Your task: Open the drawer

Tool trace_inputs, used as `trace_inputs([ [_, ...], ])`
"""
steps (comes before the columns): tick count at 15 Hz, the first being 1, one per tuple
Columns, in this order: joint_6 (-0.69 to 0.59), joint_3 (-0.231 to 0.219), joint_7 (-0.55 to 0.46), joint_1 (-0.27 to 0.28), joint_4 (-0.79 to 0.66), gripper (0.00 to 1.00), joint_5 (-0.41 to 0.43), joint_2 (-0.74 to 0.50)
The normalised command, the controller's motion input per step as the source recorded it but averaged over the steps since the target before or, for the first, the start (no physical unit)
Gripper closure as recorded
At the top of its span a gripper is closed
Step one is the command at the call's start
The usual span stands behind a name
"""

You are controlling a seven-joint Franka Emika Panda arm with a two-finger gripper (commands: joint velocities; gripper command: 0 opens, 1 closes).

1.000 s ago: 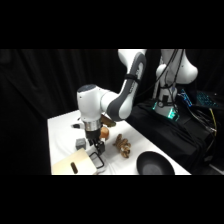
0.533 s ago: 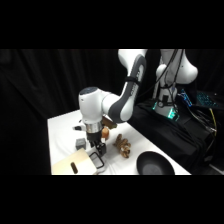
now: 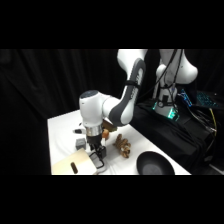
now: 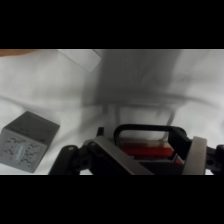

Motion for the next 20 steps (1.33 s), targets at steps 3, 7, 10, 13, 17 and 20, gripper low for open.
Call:
trace_inputs([
  [3, 0.12, 0.106, -0.19, -0.113, 0.1, 0.0, 0.135, 0.07],
  [7, 0.13, 0.106, -0.2, -0.106, 0.13, 0.0, 0.133, 0.11],
  [10, 0.12, 0.108, -0.19, -0.087, 0.16, 0.0, 0.12, 0.15],
  [13, 0.1, 0.109, -0.18, -0.082, 0.18, 0.0, 0.115, 0.15],
  [17, 0.09, 0.102, -0.18, -0.085, 0.17, 0.0, 0.115, 0.14],
  [20, 0.08, 0.105, -0.17, -0.088, 0.15, 0.0, 0.115, 0.11],
])
